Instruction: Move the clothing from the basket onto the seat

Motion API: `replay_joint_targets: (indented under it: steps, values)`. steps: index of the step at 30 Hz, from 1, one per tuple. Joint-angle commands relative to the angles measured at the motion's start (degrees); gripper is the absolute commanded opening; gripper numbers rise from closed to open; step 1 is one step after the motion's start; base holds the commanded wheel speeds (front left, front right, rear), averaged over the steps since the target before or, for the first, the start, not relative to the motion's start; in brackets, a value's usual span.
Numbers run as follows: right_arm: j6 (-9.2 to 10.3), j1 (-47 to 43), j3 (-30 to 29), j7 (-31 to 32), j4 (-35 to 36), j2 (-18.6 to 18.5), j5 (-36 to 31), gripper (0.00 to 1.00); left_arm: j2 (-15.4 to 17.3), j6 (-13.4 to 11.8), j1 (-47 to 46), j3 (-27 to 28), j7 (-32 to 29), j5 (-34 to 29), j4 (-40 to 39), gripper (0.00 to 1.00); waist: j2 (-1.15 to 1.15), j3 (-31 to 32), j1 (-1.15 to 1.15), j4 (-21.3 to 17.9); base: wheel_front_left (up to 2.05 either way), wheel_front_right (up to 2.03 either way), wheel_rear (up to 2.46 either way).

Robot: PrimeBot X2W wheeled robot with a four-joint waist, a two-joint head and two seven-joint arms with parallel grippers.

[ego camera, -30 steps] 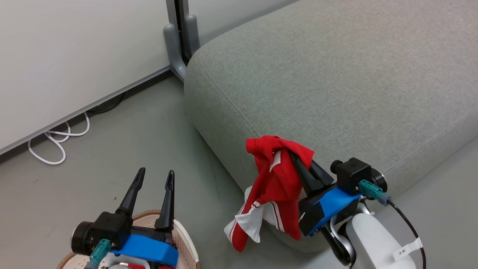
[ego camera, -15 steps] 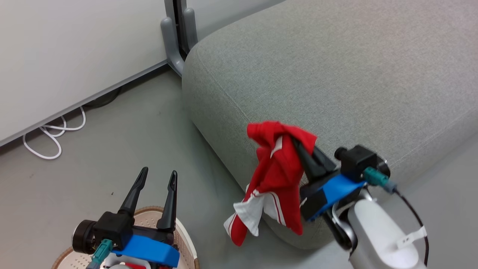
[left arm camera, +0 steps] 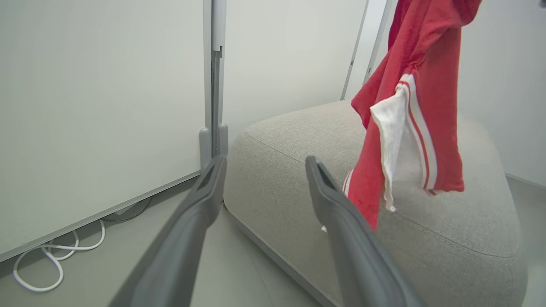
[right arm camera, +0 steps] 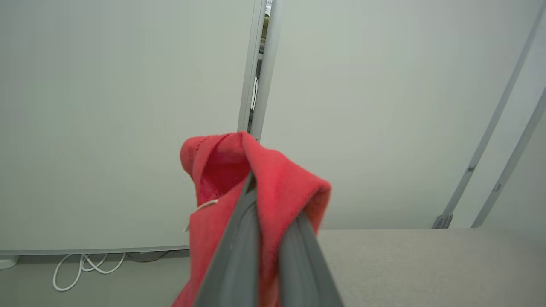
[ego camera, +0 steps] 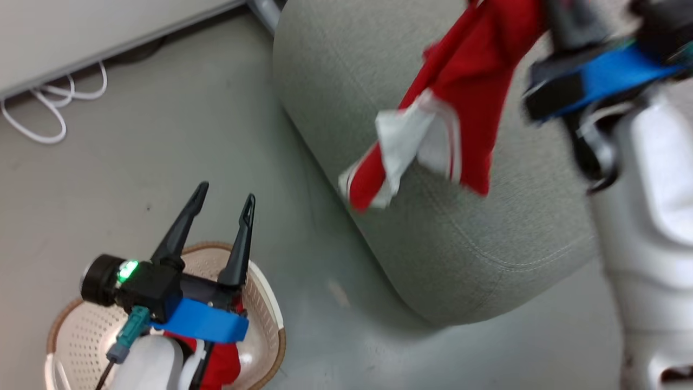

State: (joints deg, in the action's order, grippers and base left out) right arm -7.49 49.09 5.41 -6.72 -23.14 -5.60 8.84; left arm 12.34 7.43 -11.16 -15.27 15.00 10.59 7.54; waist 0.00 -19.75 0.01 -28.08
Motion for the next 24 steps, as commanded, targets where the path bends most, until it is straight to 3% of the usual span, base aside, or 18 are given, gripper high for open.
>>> replay_joint_targets:
  steps: [1, 8, 13, 24]
  values:
    - [-0.01, 2.77, -1.59, 0.48, 0.73, -1.37, -0.53, 0.00, 0.73, 0.03, -1.83, -0.17, 0.28, -0.32, -0.80, 1.00, 0.00, -5.11, -0.01, 2.82, 0.00, 0.00, 0.00]
    - [-0.01, 14.18, -13.15, 3.11, 2.15, -7.04, -2.06, 0.00, 4.08, 0.03, -6.33, -0.94, 0.28, -1.19, -4.41, 1.00, 0.00, -14.16, -0.01, 5.93, 0.00, 0.00, 0.00]
    - [-0.01, 18.55, -20.24, 2.56, -0.73, -9.52, -3.61, 0.00, 5.99, 0.03, -8.62, -1.24, 0.26, -1.79, -6.92, 1.00, 0.00, -19.38, -0.01, 7.14, 0.00, 0.00, 0.00]
    - [-0.01, 16.54, -25.83, -3.21, -15.92, -7.82, -9.86, 0.00, 7.22, -0.45, -12.47, -2.04, -0.58, -2.75, -9.86, 1.00, 0.00, -24.81, -0.01, 9.20, 0.00, 0.00, 0.00]
